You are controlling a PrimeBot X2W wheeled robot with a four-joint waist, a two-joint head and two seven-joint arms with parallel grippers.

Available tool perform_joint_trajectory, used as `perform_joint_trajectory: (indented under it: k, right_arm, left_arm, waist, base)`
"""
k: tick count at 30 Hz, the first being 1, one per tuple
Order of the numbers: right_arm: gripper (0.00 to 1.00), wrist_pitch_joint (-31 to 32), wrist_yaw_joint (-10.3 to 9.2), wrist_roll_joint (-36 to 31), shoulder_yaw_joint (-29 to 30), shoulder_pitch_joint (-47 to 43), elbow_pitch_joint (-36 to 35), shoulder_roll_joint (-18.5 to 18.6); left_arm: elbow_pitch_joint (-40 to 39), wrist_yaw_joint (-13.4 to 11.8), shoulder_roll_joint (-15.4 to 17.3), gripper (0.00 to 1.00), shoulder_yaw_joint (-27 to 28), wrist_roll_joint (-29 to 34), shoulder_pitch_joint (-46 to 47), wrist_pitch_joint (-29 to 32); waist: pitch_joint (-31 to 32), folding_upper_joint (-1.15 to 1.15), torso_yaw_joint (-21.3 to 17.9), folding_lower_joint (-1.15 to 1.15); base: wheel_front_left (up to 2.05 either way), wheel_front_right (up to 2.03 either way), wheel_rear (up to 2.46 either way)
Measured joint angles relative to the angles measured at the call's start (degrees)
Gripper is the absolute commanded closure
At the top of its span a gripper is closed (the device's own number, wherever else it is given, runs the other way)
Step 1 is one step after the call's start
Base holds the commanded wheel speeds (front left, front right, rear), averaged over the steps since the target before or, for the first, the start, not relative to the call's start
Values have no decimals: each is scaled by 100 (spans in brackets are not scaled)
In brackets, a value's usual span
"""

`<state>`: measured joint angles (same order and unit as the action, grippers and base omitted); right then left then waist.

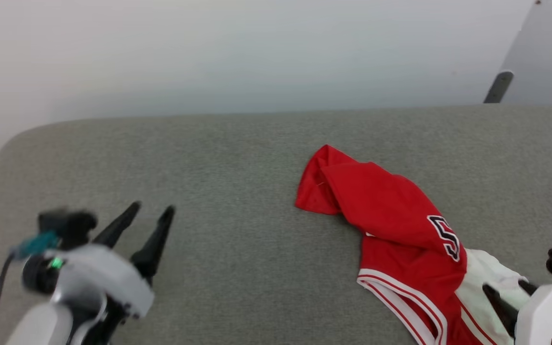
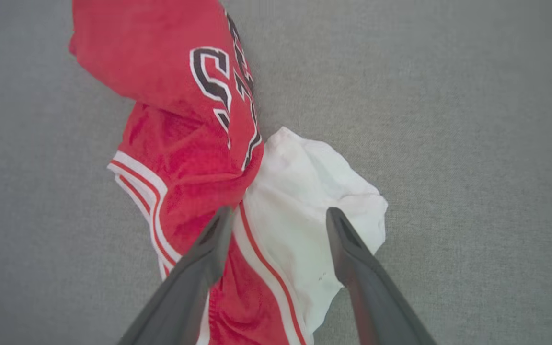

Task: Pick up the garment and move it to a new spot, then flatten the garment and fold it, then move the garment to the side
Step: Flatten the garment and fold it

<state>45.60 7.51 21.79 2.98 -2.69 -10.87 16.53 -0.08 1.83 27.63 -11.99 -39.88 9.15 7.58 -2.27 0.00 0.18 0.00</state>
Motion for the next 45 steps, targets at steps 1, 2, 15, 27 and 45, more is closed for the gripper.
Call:
perform_joint_trajectory:
  k: [1,2,15,27,45]
  right_arm:
    - [0,-137,0,-65,44,24,-16,-63]
    - [0,-293,0,-102,73,64,-16,-110]
    - [0,-2140,0,-608,43,775,520,-669]
    - [0,-2574,1,-563,-337,1191,1018,-799]
    - [0,-2804,0,-513,-454,1504,1250,-838]
  left_arm:
    - [-49,34,5,0,-79,-53,140,201]
    - [-79,74,12,0,-141,-126,282,411]
    - [577,375,-237,0,-893,-758,2231,2217]
    - [2251,477,-465,0,-1382,-851,3123,2765]
    - [3504,534,-636,0,-1791,-1202,3729,2553]
  waist:
    - [-14,0,-37,0]
    - [-29,0,-74,0]
    - [-362,0,-658,0]
    - [-885,0,-1135,0]
    - [-1517,0,-1468,0]
  base:
    - [0,0,0]
    - [0,0,0]
    - [0,0,0]
    - [0,0,0]
    - [0,0,0]
